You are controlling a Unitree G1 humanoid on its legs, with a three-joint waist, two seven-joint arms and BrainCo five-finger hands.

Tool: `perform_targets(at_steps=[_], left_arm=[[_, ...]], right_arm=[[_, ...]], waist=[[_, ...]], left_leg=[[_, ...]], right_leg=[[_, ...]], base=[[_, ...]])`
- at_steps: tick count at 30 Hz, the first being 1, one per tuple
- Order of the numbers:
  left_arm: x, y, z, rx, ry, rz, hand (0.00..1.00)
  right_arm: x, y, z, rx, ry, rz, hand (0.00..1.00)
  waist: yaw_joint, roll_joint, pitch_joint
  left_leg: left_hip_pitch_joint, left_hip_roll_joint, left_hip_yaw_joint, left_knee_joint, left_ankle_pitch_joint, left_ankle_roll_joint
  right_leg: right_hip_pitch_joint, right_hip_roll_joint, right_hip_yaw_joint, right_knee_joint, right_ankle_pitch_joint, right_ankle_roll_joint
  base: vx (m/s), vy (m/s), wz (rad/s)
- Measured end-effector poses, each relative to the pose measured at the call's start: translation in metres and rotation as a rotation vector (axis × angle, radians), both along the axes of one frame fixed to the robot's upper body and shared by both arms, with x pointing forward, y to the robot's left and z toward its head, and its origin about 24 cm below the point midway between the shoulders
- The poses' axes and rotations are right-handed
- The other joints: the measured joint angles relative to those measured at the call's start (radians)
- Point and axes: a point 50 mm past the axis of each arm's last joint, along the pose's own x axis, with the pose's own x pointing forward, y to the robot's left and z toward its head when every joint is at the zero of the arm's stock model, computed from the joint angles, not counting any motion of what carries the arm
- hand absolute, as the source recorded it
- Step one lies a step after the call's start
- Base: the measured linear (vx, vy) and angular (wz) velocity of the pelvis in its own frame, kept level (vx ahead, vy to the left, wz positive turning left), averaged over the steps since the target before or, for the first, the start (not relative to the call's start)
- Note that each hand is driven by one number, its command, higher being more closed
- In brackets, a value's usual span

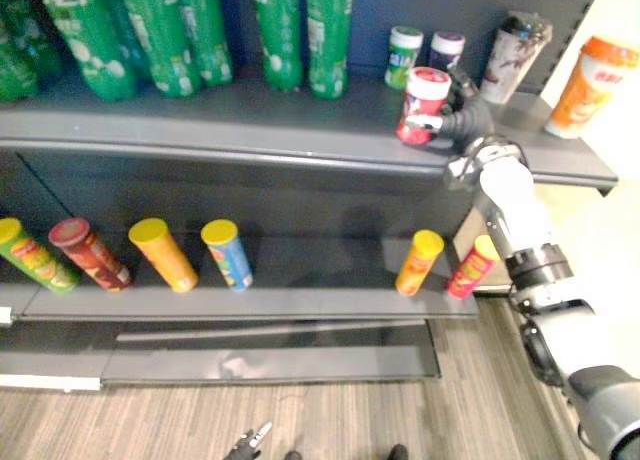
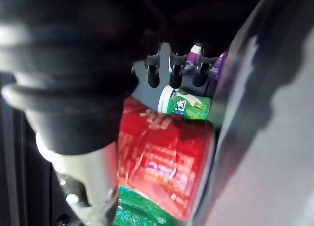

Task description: Put the gum and the chips on the shelf.

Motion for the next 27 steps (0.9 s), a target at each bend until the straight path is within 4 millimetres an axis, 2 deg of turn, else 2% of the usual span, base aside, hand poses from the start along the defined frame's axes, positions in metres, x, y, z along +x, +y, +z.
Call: perform_targets(at_steps=[4, 9, 11, 15, 21, 23, 27], left_arm=[[0.001, 0.000, 0.000, 0.000, 0.000, -0.008, 0.00], [0.002, -0.001, -0.001, -0.003, 0.006, -0.008, 0.00], [0.002, -0.001, -0.001, -0.003, 0.004, -0.011, 0.00], [0.002, 0.000, -0.001, 0.000, 0.004, -0.017, 0.00], [-0.001, 0.001, -0.002, 0.007, 0.006, -0.008, 0.00], [-0.003, 0.001, -0.003, 0.010, 0.009, 0.002, 0.00], [-0.012, 0.000, -0.006, 0.008, 0.038, 0.020, 0.00]], right_arm=[[-0.003, 0.001, 0.006, 0.025, -0.033, 0.017, 0.00], [-0.011, -0.015, 0.027, 0.016, -0.122, -0.036, 0.00], [-0.024, -0.024, 0.050, 0.028, -0.231, -0.044, 0.00], [-0.046, -0.026, 0.083, 0.046, -0.408, -0.019, 0.00], [-0.085, -0.010, 0.108, 0.062, -0.605, 0.109, 0.00], [-0.100, -0.005, 0.103, 0.073, -0.637, 0.170, 0.00], [-0.118, 0.001, 0.057, 0.169, -0.543, 0.287, 0.00]], waist=[[-0.002, 0.001, 0.009], [-0.007, 0.011, 0.016], [-0.006, 0.011, 0.016], [-0.011, 0.012, 0.015], [-0.023, 0.012, 0.013], [-0.029, 0.011, 0.007], [-0.036, 0.019, -0.031]], left_leg=[[0.012, 0.005, 0.020, 0.000, 0.000, -0.005], [0.014, 0.013, 0.024, 0.006, 0.004, 0.000], [0.017, 0.020, 0.026, 0.006, 0.003, -0.002], [0.018, 0.023, 0.036, 0.006, 0.001, -0.005], [0.027, 0.022, 0.054, 0.006, -0.005, -0.005], [0.026, 0.022, 0.064, 0.006, -0.005, -0.006], [0.026, 0.024, 0.083, 0.006, -0.015, -0.008]], right_leg=[[0.000, 0.004, 0.017, 0.000, 0.012, 0.006], [-0.007, 0.015, 0.030, 0.000, 0.020, 0.001], [-0.010, 0.024, 0.037, 0.000, 0.020, 0.001], [-0.015, 0.028, 0.046, 0.000, 0.020, 0.001], [-0.017, 0.028, 0.066, 0.000, 0.020, 0.001], [-0.020, 0.029, 0.070, 0.000, 0.020, 0.001], [-0.032, 0.033, 0.095, 0.000, 0.020, 0.001]], base=[[0.01, -0.005, -0.13], [0.02, -0.019, -0.06], [0.03, -0.039, -0.09], [0.02, -0.019, -0.08], [-0.01, -0.005, -0.09], [-0.02, -0.009, -0.06], [0.00, -0.008, -0.18]])
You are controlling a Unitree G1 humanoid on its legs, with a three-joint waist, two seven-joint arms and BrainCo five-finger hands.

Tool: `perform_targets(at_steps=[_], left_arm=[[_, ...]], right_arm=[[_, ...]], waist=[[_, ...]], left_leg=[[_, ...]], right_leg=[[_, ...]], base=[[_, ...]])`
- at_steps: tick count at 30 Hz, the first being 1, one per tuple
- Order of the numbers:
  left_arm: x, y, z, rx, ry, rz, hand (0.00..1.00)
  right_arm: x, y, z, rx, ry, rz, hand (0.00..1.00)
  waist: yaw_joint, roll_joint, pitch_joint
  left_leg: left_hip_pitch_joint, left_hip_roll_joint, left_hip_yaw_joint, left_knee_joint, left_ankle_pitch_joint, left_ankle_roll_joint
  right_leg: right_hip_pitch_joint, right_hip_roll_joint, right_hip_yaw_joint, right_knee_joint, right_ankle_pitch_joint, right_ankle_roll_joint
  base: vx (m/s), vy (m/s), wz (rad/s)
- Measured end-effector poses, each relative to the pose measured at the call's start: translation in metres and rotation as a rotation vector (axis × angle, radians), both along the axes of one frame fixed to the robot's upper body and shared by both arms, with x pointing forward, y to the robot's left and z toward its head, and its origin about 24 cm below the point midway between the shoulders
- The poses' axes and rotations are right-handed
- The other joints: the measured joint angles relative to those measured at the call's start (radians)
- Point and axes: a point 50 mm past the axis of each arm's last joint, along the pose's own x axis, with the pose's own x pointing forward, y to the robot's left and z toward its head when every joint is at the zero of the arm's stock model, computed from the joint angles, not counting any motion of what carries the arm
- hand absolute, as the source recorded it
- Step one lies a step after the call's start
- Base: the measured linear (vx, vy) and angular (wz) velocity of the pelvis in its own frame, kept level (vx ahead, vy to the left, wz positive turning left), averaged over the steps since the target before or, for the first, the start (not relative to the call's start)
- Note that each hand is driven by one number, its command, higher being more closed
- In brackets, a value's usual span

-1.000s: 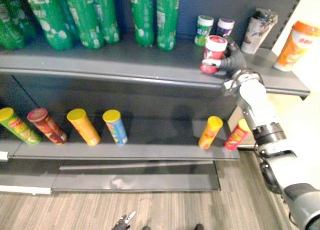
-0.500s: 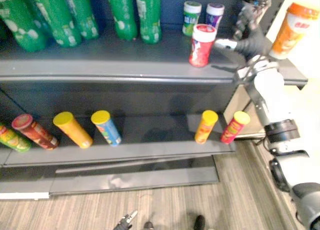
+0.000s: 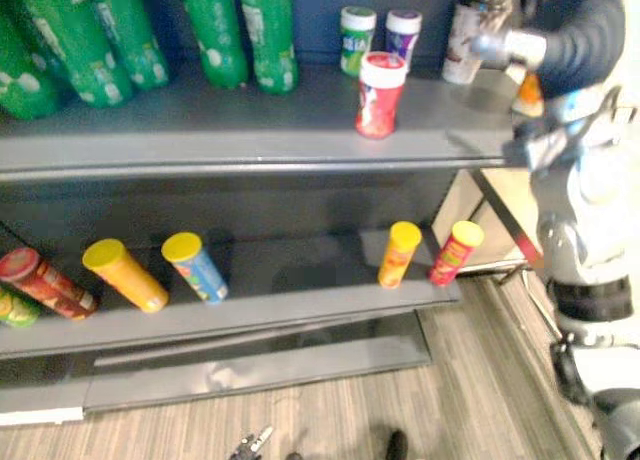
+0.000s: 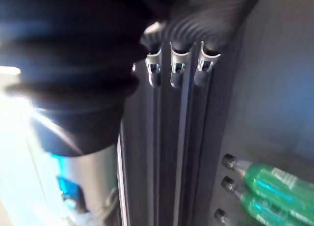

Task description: Put the gum and the chips on the shelf.

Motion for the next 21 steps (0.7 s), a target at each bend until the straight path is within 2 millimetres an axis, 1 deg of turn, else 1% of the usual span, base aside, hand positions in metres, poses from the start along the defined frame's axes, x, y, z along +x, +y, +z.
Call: perform_targets(at_steps=[2, 3, 5, 6, 8, 9, 11, 12, 14, 15, 16, 17, 19, 20, 21], left_arm=[[-0.002, -0.005, -0.002, -0.012, 0.006, 0.007, 0.00], [-0.002, -0.005, -0.002, -0.012, 0.007, 0.009, 0.00], [-0.005, -0.005, -0.002, -0.007, 0.015, 0.017, 0.00], [-0.005, -0.005, -0.002, -0.004, 0.017, 0.020, 0.00], [-0.006, -0.006, -0.002, 0.010, 0.016, 0.037, 0.00], [-0.007, -0.006, -0.002, 0.012, 0.016, 0.042, 0.00], [-0.008, -0.007, -0.003, 0.017, 0.020, 0.054, 0.00], [-0.008, -0.007, -0.003, 0.019, 0.021, 0.054, 0.00], [-0.012, -0.006, -0.003, 0.023, 0.031, 0.062, 0.00], [-0.013, -0.006, -0.003, 0.023, 0.034, 0.067, 0.00], [-0.015, -0.006, -0.004, 0.016, 0.039, 0.090, 0.00], [-0.016, -0.007, -0.004, 0.014, 0.043, 0.096, 0.00], [-0.018, -0.007, -0.005, 0.012, 0.050, 0.095, 0.00], [-0.019, -0.007, -0.005, 0.011, 0.054, 0.095, 0.00], [-0.019, -0.007, -0.005, 0.011, 0.057, 0.096, 0.00]], right_arm=[[-0.008, 0.002, -0.037, 0.035, 0.118, 0.076, 0.00], [-0.010, 0.004, -0.047, 0.039, 0.155, 0.098, 0.00], [-0.017, 0.015, -0.092, 0.042, 0.331, 0.201, 0.00], [-0.019, 0.019, -0.103, 0.038, 0.378, 0.224, 0.00], [-0.035, 0.034, -0.150, 0.006, 0.580, 0.351, 0.00], [-0.040, 0.038, -0.160, -0.004, 0.628, 0.385, 0.00], [-0.060, 0.050, -0.196, -0.020, 0.795, 0.507, 0.00], [-0.064, 0.050, -0.203, -0.019, 0.824, 0.519, 0.00], [-0.073, 0.047, -0.234, 0.018, 0.969, 0.516, 0.00], [-0.075, 0.046, -0.244, 0.027, 1.012, 0.508, 0.00], [-0.080, 0.043, -0.262, 0.044, 1.095, 0.489, 0.00], [-0.083, 0.042, -0.271, 0.054, 1.137, 0.479, 0.00], [-0.101, 0.035, -0.306, 0.083, 1.303, 0.434, 0.00], [-0.108, 0.031, -0.320, 0.094, 1.364, 0.411, 0.00], [-0.117, 0.024, -0.340, 0.130, 1.457, 0.357, 0.00]], waist=[[-0.011, 0.007, -0.009], [-0.014, 0.009, -0.010], [-0.026, 0.012, -0.012], [-0.027, 0.013, -0.013], [-0.027, 0.017, -0.016], [-0.028, 0.017, -0.017], [-0.030, 0.019, -0.020], [-0.031, 0.020, -0.021], [-0.042, 0.021, -0.027], [-0.044, 0.023, -0.029], [-0.052, 0.027, -0.033], [-0.055, 0.025, -0.036], [-0.063, 0.034, -0.036], [-0.066, 0.035, -0.038], [-0.075, 0.038, -0.038]], left_leg=[[0.002, 0.000, 0.014, 0.000, -0.005, 0.000], [0.003, 0.000, 0.020, 0.000, -0.005, 0.000], [0.004, 0.001, 0.026, 0.000, -0.008, -0.001], [0.005, 0.001, 0.028, 0.000, -0.009, -0.002], [0.010, 0.004, 0.039, 0.000, -0.014, -0.004], [0.012, 0.005, 0.046, 0.000, -0.015, -0.004], [0.021, 0.006, 0.057, 0.000, -0.022, -0.008], [0.022, 0.006, 0.059, 0.001, -0.023, -0.008], [0.019, 0.008, 0.077, 0.024, -0.040, -0.007], [0.019, 0.009, 0.079, 0.030, -0.044, -0.007], [0.020, 0.009, 0.081, 0.033, -0.048, -0.007], [0.020, 0.009, 0.081, 0.034, -0.049, -0.007], [0.017, 0.010, 0.084, 0.048, -0.060, -0.008], [0.017, 0.011, 0.084, 0.049, -0.061, -0.008], [0.016, 0.012, 0.084, 0.049, -0.062, -0.009]], right_leg=[[-0.001, 0.001, 0.009, 0.000, 0.000, 0.000], [-0.002, 0.002, 0.012, 0.000, 0.000, 0.000], [-0.006, 0.004, 0.023, 0.000, 0.000, 0.000], [-0.006, 0.005, 0.025, 0.000, 0.000, 0.000], [-0.007, 0.010, 0.036, 0.000, 0.000, 0.000], [-0.007, 0.011, 0.040, 0.000, 0.000, 0.000], [-0.007, 0.016, 0.057, 0.000, 0.000, -0.001], [-0.007, 0.016, 0.058, 0.000, -0.001, 0.000], [-0.005, 0.016, 0.066, 0.000, -0.001, 0.000], [-0.005, 0.016, 0.070, 0.000, -0.001, 0.000], [-0.005, 0.016, 0.073, 0.000, -0.001, 0.000], [-0.005, 0.016, 0.073, 0.000, -0.001, 0.000], [-0.005, 0.016, 0.077, 0.000, -0.002, 0.000], [-0.005, 0.016, 0.077, 0.000, -0.003, -0.001], [-0.005, 0.017, 0.076, 0.000, -0.003, -0.002]], base=[[0.00, -0.003, -0.15], [0.00, -0.007, -0.14], [-0.01, -0.013, -0.13], [-0.01, -0.017, -0.12], [0.00, -0.017, -0.14], [0.00, -0.014, -0.20], [-0.01, -0.013, -0.21], [-0.01, -0.011, -0.10], [-0.01, -0.003, -0.11], [0.00, 0.000, -0.17], [0.00, -0.001, -0.11], [-0.01, -0.006, -0.10], [-0.01, -0.008, -0.06], [0.00, 0.000, 0.00], [0.00, 0.000, 0.00]])
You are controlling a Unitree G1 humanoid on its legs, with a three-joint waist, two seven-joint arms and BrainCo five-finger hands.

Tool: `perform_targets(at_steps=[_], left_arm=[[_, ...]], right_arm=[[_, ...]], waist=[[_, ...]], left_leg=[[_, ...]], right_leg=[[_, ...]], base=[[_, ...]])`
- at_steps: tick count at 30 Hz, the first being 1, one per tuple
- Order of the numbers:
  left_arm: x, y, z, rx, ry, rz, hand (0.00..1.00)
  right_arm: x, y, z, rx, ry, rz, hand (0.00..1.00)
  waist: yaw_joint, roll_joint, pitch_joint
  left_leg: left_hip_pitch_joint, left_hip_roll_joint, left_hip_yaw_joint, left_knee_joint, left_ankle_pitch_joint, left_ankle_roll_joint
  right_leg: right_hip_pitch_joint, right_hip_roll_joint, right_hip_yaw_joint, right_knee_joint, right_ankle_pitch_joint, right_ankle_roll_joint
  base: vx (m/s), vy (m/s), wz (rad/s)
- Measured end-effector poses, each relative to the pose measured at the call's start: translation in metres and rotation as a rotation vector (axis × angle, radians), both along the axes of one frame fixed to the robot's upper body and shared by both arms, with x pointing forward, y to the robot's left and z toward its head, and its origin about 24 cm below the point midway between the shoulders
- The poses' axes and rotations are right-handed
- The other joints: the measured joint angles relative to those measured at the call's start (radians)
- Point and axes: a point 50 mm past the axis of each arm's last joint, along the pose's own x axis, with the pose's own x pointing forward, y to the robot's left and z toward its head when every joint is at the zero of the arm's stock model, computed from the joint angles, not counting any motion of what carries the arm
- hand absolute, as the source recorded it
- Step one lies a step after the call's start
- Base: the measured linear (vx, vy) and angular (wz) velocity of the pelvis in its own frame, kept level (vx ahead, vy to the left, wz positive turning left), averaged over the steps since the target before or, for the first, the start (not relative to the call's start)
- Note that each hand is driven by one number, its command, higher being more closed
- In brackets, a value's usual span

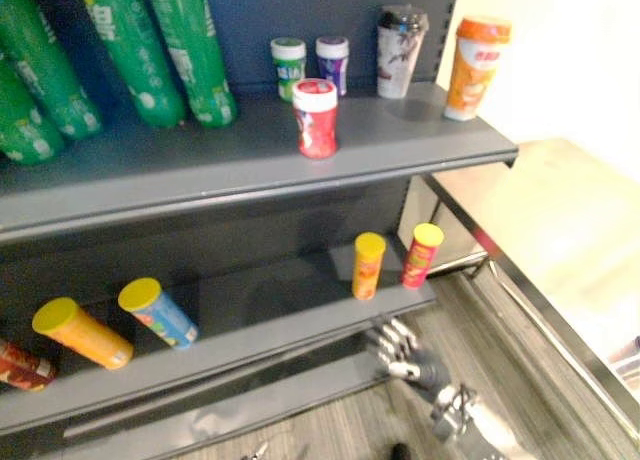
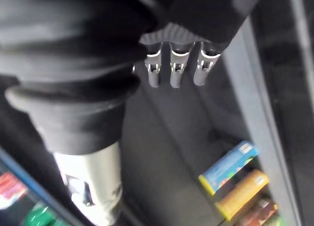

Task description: Put the gum and the chips on the shelf.

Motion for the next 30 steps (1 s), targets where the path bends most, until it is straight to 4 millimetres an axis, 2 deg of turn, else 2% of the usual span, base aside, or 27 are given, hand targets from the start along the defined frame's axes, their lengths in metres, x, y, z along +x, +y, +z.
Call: perform_targets(at_steps=[3, 5, 7, 10, 14, 20, 24, 26, 27, 30], left_arm=[[-0.002, -0.001, 0.000, -0.011, -0.001, 0.024, 0.00], [-0.001, -0.002, -0.001, -0.014, 0.001, 0.014, 0.00], [-0.001, -0.003, -0.001, -0.017, 0.001, 0.006, 0.00], [0.000, -0.005, -0.001, -0.020, 0.002, 0.005, 0.00], [0.002, -0.007, -0.002, -0.028, 0.000, 0.006, 0.00], [0.002, -0.007, -0.002, -0.029, 0.002, 0.008, 0.00], [0.000, -0.009, -0.003, -0.043, 0.014, 0.007, 0.00], [0.002, -0.011, -0.004, -0.060, 0.003, 0.007, 0.00], [0.004, -0.013, -0.004, -0.081, -0.010, 0.022, 0.00], [0.005, -0.015, -0.004, -0.123, -0.018, 0.036, 0.00]], right_arm=[[-0.013, -0.014, -0.029, -0.044, 0.125, -0.094, 0.00], [-0.029, -0.033, -0.056, -0.105, 0.258, -0.205, 0.00], [-0.042, -0.046, -0.072, -0.175, 0.346, -0.265, 0.00], [-0.055, -0.058, -0.084, -0.340, 0.358, -0.297, 0.00], [-0.074, -0.075, -0.104, -0.375, 0.494, -0.389, 0.00], [-0.102, -0.092, -0.117, -0.415, 0.632, -0.476, 0.00], [-0.117, -0.101, -0.119, -0.424, 0.707, -0.608, 0.00], [-0.119, -0.105, -0.119, -0.426, 0.717, -0.650, 0.00], [-0.120, -0.108, -0.119, -0.418, 0.725, -0.693, 0.00], [-0.124, -0.104, -0.119, -0.368, 0.736, -0.811, 0.00]], waist=[[-0.005, 0.003, 0.000], [-0.005, 0.009, -0.004], [-0.005, 0.013, -0.006], [-0.007, 0.021, -0.010], [-0.006, 0.032, -0.017], [-0.006, 0.032, -0.018], [-0.011, 0.028, -0.014], [-0.018, 0.034, -0.004], [-0.033, 0.036, 0.000], [-0.040, 0.025, 0.022]], left_leg=[[0.000, 0.001, 0.003, 0.001, -0.002, -0.001], [-0.004, 0.003, 0.005, 0.010, -0.007, -0.002], [-0.006, 0.003, 0.005, 0.014, -0.009, -0.002], [-0.008, 0.003, 0.002, 0.014, -0.009, -0.002], [-0.008, 0.001, -0.006, 0.013, -0.009, -0.001], [-0.004, -0.004, -0.014, 0.011, -0.007, 0.001], [0.028, -0.020, -0.006, -0.018, -0.002, 0.004], [0.037, -0.026, 0.002, -0.018, -0.001, 0.007], [0.039, -0.034, 0.012, -0.014, 0.000, 0.013], [0.055, -0.046, 0.083, -0.011, -0.009, 0.025]], right_leg=[[-0.001, 0.001, 0.000, 0.000, -0.001, -0.001], [-0.001, 0.002, 0.001, 0.000, -0.001, -0.001], [-0.002, 0.001, 0.000, 0.000, -0.001, -0.001], [-0.003, 0.001, -0.003, 0.000, -0.001, -0.001], [0.000, -0.001, -0.009, 0.000, -0.001, -0.001], [0.007, -0.008, -0.020, 0.000, -0.001, -0.001], [0.017, -0.013, -0.010, 0.006, -0.016, 0.003], [-0.004, -0.018, 0.004, 0.055, -0.028, 0.008], [-0.026, -0.026, 0.015, 0.099, -0.041, 0.015], [-0.058, -0.033, 0.067, 0.128, -0.037, 0.023]], base=[[0.00, 0.000, 0.00], [0.00, 0.000, 0.00], [0.00, 0.000, 0.00], [0.00, 0.000, 0.00], [-0.01, -0.008, 0.04], [-0.01, -0.004, 0.03], [-0.01, 0.007, -0.05], [-0.02, 0.050, -0.16], [-0.03, 0.076, -0.26], [-0.05, 0.050, -0.56]])
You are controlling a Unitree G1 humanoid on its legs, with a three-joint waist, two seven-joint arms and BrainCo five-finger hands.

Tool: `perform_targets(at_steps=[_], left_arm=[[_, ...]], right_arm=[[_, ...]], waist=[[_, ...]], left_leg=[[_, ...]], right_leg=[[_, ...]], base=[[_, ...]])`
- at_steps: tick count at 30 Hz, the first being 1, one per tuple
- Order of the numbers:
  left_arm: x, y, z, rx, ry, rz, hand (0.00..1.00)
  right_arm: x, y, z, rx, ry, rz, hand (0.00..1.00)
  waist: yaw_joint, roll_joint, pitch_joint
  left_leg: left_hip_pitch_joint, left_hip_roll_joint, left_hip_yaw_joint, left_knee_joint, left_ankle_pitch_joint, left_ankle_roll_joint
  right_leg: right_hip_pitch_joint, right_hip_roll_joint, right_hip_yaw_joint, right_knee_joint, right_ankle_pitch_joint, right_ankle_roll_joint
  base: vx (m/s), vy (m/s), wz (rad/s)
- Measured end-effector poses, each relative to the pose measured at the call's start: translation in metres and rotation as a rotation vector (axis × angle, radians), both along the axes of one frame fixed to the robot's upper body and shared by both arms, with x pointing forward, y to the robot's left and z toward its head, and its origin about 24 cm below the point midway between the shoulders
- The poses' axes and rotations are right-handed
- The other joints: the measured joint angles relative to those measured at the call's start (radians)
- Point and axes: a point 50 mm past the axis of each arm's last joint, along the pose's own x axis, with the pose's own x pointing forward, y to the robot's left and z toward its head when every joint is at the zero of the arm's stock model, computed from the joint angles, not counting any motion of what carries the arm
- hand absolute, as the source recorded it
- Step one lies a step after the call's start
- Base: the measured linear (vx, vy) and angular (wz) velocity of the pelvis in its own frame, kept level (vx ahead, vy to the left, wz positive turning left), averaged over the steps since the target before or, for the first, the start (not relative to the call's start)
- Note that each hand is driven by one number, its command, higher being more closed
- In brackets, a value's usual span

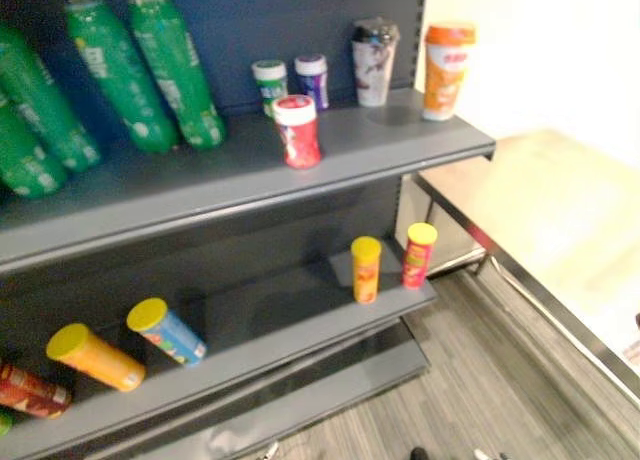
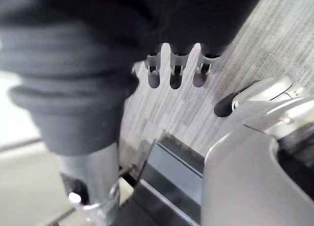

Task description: Put the gum and the chips on the shelf.

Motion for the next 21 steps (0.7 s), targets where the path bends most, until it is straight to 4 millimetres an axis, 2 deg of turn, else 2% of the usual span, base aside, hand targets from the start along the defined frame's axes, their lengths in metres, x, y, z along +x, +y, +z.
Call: perform_targets(at_steps=[1, 2, 3, 4, 5, 6, 7, 9, 10, 11, 12, 13, 16, 18, 21], left_arm=[[0.002, 0.001, 0.001, -0.015, -0.016, 0.014, 0.00], [-0.003, -0.001, 0.000, -0.043, -0.022, 0.059, 0.00], [-0.007, -0.003, 0.000, -0.056, -0.020, 0.077, 0.00], [-0.008, -0.006, 0.000, -0.074, -0.030, 0.080, 0.00], [-0.002, -0.007, 0.000, -0.087, -0.054, 0.072, 0.00], [0.002, -0.007, 0.001, -0.089, -0.066, 0.073, 0.00], [0.009, -0.005, 0.002, -0.091, -0.088, 0.069, 0.00], [0.019, -0.005, 0.005, -0.094, -0.124, 0.053, 0.00], [0.020, -0.005, 0.005, -0.094, -0.130, 0.051, 0.00], [0.020, -0.002, 0.005, -0.089, -0.129, 0.051, 0.00], [0.023, -0.003, 0.005, -0.091, -0.133, 0.050, 0.00], [0.028, -0.009, 0.006, -0.104, -0.145, 0.039, 0.00], [0.035, -0.024, 0.005, -0.145, -0.160, 0.027, 0.00], [0.035, -0.026, 0.005, -0.154, -0.162, 0.015, 0.00], [0.035, -0.027, 0.005, -0.156, -0.161, 0.001, 0.00]], right_arm=[[-0.005, 0.005, 0.000, 0.012, -0.006, -0.060, 0.00], [-0.007, 0.006, 0.001, 0.011, -0.027, -0.107, 0.00], [-0.006, 0.006, 0.002, 0.006, -0.042, -0.118, 0.00], [-0.002, 0.009, 0.003, 0.008, -0.063, -0.116, 0.00], [0.001, 0.009, 0.003, 0.014, -0.081, -0.111, 0.00], [0.002, 0.009, 0.004, 0.012, -0.086, -0.110, 0.00], [-0.002, 0.009, 0.003, 0.007, -0.080, -0.113, 0.00], [-0.003, 0.008, 0.003, -0.003, -0.082, -0.117, 0.00], [-0.002, 0.008, 0.004, -0.009, -0.085, -0.106, 0.00], [0.001, 0.011, 0.003, -0.003, -0.086, -0.083, 0.00], [0.005, 0.011, 0.003, -0.003, -0.096, -0.074, 0.00], [0.011, 0.012, 0.004, -0.005, -0.111, -0.065, 0.00], [0.018, 0.008, 0.005, -0.025, -0.118, -0.013, 0.00], [0.021, 0.005, 0.005, -0.033, -0.110, 0.020, 0.00], [0.024, 0.005, 0.005, -0.033, -0.116, 0.041, 0.00]], waist=[[-0.008, -0.005, 0.013], [-0.007, -0.009, 0.014], [-0.008, 0.009, 0.018], [-0.010, 0.026, 0.022], [-0.018, 0.045, 0.029], [-0.020, 0.043, 0.032], [-0.016, 0.030, 0.033], [-0.013, 0.009, 0.034], [-0.012, -0.002, 0.033], [-0.015, -0.008, 0.036], [-0.016, -0.005, 0.038], [-0.017, 0.013, 0.050], [-0.018, 0.035, 0.064], [-0.017, 0.037, 0.066], [-0.018, 0.037, 0.066]], left_leg=[[0.008, -0.005, 0.035, 0.008, -0.005, 0.002], [0.019, 0.001, 0.103, 0.006, -0.006, 0.005], [0.019, 0.016, 0.148, 0.007, -0.010, 0.008], [0.019, 0.059, 0.235, 0.014, -0.015, 0.008], [0.021, 0.108, 0.303, 0.031, -0.020, -0.001], [0.022, 0.130, 0.334, 0.037, -0.021, -0.009], [0.025, 0.157, 0.387, 0.045, -0.017, -0.019], [0.045, 0.165, 0.466, 0.045, -0.003, -0.037], [0.058, 0.162, 0.515, 0.057, -0.002, -0.039], [0.063, 0.165, 0.548, 0.081, 0.000, -0.042], [0.067, 0.177, 0.555, 0.092, 0.005, -0.045], [0.068, 0.202, 0.568, 0.124, 0.016, -0.056], [0.077, 0.237, 0.567, 0.165, 0.046, -0.074], [0.103, 0.244, 0.565, 0.162, 0.101, -0.087], [0.109, 0.246, 0.546, 0.170, 0.139, -0.082]], right_leg=[[-0.011, 0.002, 0.016, -0.007, -0.020, -0.002], [-0.021, -0.014, -0.057, -0.003, -0.067, -0.015], [-0.032, -0.019, -0.112, 0.003, -0.098, -0.030], [-0.064, -0.023, -0.214, 0.048, -0.114, -0.067], [-0.087, -0.024, -0.303, 0.139, -0.110, -0.082], [-0.093, -0.028, -0.332, 0.186, -0.112, -0.083], [-0.093, -0.052, -0.375, 0.262, -0.117, -0.090], [-0.060, -0.105, -0.429, 0.311, -0.117, -0.091], [-0.015, -0.141, -0.457, 0.303, -0.050, -0.116], [0.015, -0.131, -0.455, 0.231, -0.019, -0.096], [0.027, -0.113, -0.472, 0.198, -0.019, -0.095], [0.049, -0.081, -0.473, 0.137, -0.019, -0.095], [0.097, -0.036, -0.472, 0.050, -0.019, -0.095], [0.131, -0.023, -0.466, 0.027, -0.019, -0.095], [0.147, -0.021, -0.455, 0.014, -0.019, -0.095]], base=[[-0.08, 0.022, -0.94], [-0.10, 0.039, -1.22], [-0.09, 0.064, -1.79], [-0.04, 0.059, -1.93], [-0.01, 0.032, -1.86], [0.04, -0.034, -1.60], [0.08, -0.073, -1.44], [0.11, -0.110, -1.40], [0.12, -0.216, -1.39], [0.12, -0.251, -1.31], [0.09, -0.306, -1.01], [0.06, -0.247, -0.58], [0.03, -0.240, -0.29], [0.00, -0.111, -0.09], [-0.02, -0.049, -0.04]])
